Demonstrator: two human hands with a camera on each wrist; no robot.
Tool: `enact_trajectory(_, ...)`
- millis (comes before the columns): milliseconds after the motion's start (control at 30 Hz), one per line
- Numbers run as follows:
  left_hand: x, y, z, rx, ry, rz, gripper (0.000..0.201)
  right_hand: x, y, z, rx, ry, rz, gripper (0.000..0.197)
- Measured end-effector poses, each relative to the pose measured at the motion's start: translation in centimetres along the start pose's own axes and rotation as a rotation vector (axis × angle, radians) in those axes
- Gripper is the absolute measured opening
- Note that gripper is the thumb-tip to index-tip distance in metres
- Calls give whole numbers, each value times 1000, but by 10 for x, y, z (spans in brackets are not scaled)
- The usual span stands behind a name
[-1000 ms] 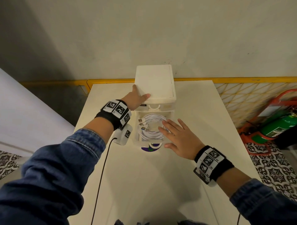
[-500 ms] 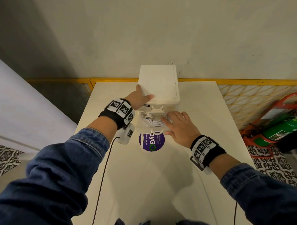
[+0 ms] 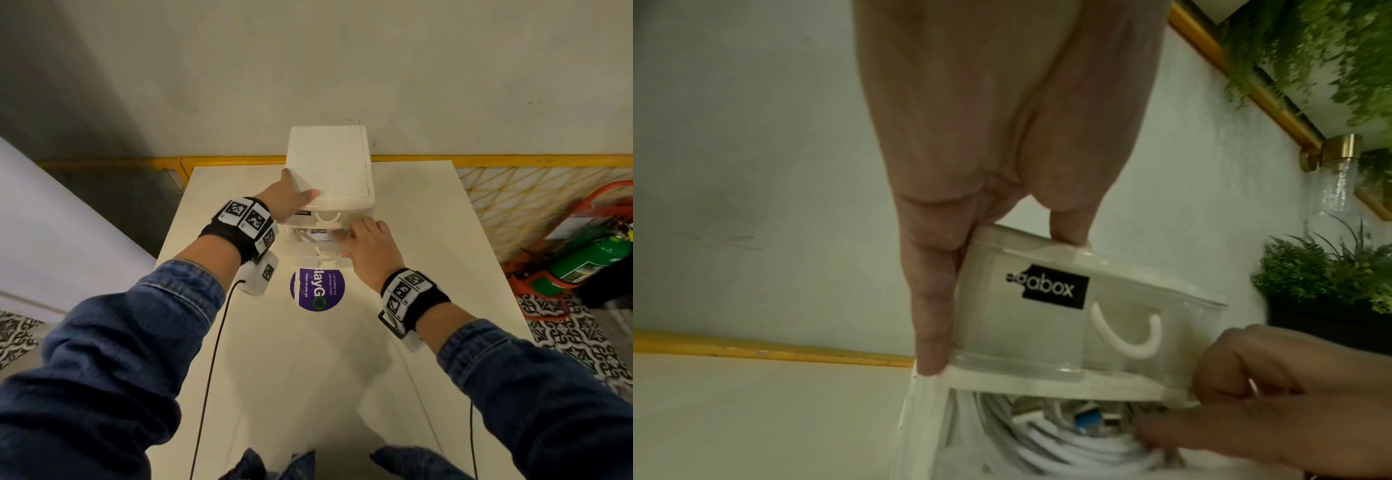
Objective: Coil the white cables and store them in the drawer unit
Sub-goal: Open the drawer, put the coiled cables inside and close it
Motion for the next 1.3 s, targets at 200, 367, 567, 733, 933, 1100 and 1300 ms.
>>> enact_trajectory(200, 2, 0, 1, -4, 12, -8, 87, 3, -10, 6, -95, -42, -48, 32)
enact_trajectory(367, 3, -2, -1, -8, 36, -20, 83, -26, 6, 0, -66, -456, -532, 42)
enact_trajectory(567, 4, -3, 0, -22, 39, -31, 83, -18, 10, -14, 75, -998, -792, 129)
enact_trajectory(733, 6, -2, -2, -39, 62, -37, 82, -3, -3, -28, 23, -1101, -821, 133)
enact_trajectory(933, 9, -2, -4, -72, 57, -90, 86, -2, -9, -39, -109, -1019, -900, 116)
enact_trajectory(1100, 13, 1, -6, -27, 91, -121, 108, -4, -13, -43, -134, -948, -918, 113)
enact_trajectory(1300, 10, 5, -5, -13, 109, -105, 105, -5, -13, -41, -130, -970, -895, 112)
Point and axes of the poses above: each hand's wrist, its own y-axis away from the middle knuckle, its own z-axis out of the back of the hand, x = y × z, the point moved 4 cm from there along -y, towards the middle knuckle, and after that the axes turned 9 degrees about y, right-handed, at the moved point
